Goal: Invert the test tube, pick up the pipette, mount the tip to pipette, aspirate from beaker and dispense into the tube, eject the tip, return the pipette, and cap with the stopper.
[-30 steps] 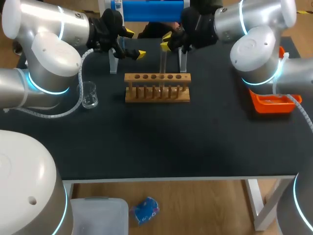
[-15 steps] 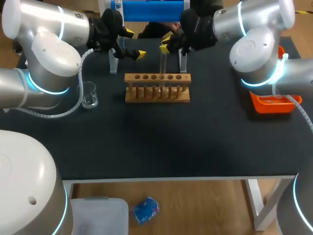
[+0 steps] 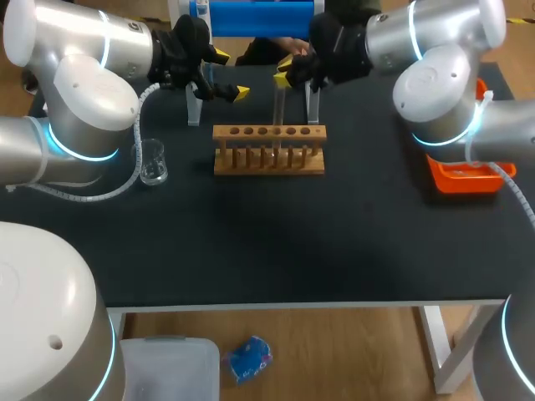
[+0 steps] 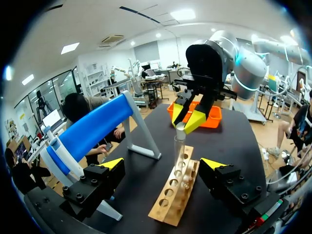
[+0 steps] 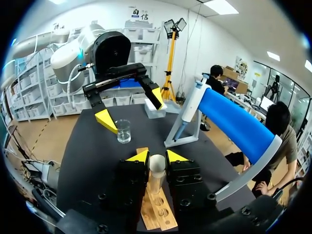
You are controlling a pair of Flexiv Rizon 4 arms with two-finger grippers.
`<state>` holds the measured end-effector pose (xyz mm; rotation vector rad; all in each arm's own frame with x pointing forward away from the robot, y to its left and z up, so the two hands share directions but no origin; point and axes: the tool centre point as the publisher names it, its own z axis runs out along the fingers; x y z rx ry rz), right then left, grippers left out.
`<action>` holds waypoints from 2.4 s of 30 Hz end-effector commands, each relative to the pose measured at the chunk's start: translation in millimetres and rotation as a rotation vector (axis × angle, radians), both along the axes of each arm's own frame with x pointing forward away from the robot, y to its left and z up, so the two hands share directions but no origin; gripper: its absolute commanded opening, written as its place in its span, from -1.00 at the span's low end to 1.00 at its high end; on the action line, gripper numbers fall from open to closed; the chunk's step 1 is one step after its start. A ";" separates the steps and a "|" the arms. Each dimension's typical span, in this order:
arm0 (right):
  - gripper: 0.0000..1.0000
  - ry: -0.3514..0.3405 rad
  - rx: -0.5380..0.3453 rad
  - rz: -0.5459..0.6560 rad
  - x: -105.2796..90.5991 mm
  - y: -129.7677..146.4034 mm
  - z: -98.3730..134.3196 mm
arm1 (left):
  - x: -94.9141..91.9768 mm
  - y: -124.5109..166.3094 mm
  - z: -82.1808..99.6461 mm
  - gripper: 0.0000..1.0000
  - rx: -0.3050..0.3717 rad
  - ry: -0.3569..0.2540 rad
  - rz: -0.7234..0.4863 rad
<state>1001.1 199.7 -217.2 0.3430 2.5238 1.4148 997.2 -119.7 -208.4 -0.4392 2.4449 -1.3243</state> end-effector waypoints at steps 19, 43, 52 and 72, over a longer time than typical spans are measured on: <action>-1.00 0.025 0.013 -0.002 -5.4 1.5 -7.5 | 0.4 -0.1 0.8 1.00 0.003 0.004 -0.001; -1.00 0.019 0.019 -0.005 -9.2 -1.1 -3.7 | 0.4 -0.1 0.8 1.00 0.003 0.004 -0.001; -1.00 0.031 0.009 -0.008 -7.6 -2.1 -9.7 | 0.4 -0.1 0.8 1.00 0.003 0.004 -0.001; -1.00 0.031 0.025 -0.017 -4.3 -2.8 -5.5 | 0.4 -0.1 0.8 1.00 0.003 0.004 -0.001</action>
